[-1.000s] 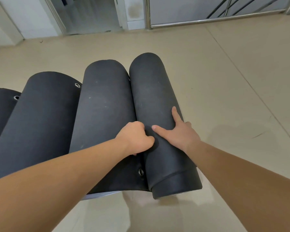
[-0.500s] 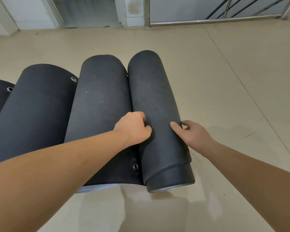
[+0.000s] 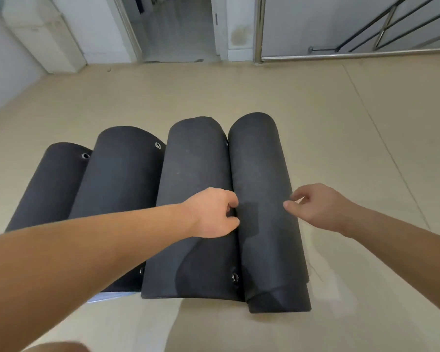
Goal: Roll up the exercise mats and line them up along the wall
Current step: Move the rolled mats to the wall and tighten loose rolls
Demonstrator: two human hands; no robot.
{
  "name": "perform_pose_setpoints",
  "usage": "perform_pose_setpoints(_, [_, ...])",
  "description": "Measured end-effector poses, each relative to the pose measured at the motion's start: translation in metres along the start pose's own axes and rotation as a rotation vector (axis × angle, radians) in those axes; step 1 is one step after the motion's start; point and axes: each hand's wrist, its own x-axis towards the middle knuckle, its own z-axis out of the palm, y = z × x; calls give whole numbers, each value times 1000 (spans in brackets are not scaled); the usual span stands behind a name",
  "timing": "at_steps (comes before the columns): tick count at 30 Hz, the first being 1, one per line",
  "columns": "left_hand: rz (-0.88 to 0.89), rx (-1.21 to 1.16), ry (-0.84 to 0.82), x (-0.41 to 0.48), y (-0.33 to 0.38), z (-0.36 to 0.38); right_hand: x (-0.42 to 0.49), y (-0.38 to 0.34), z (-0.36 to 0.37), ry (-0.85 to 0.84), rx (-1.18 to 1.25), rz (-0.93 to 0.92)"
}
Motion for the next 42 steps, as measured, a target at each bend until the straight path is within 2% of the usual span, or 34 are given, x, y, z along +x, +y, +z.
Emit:
perform_pose_setpoints(3, [-68,-169,-12,-65,13,-52,-41,-76,-49,-61,49,-52])
perform_pose_setpoints(6, [-171,-316,-21,-134,28,-118,-85,-165,-109,-179,-72,-109])
perform_pose_setpoints(11, [-360,-406,22,-234,64,-236,-150,-297,-216,-273,-217,-204])
perform_pose_setpoints(14, [-431,-438,46,-274,103,-288,-182,-335,-275,-294,-181,-202])
perform_pose_setpoints(18, [-472,-543,55,-290,178,-339,-211,-335,-359,-298,-74,-175])
perform_pose_setpoints(24, [-443,-683,105,-247,304,-396,-220,-263,-506,-275,77,-100])
perform_pose_setpoints(28, [-514,-783,172,-223,360,-419,-213,-233,-591,-272,222,-52])
perform_pose_setpoints(33, [-572,-805,214,-180,374,-444,-153,-239,-639,-289,198,-93])
perform_pose_setpoints(42, [-724,-946,340,-48,326,-500,25,-312,-666,-441,75,-212])
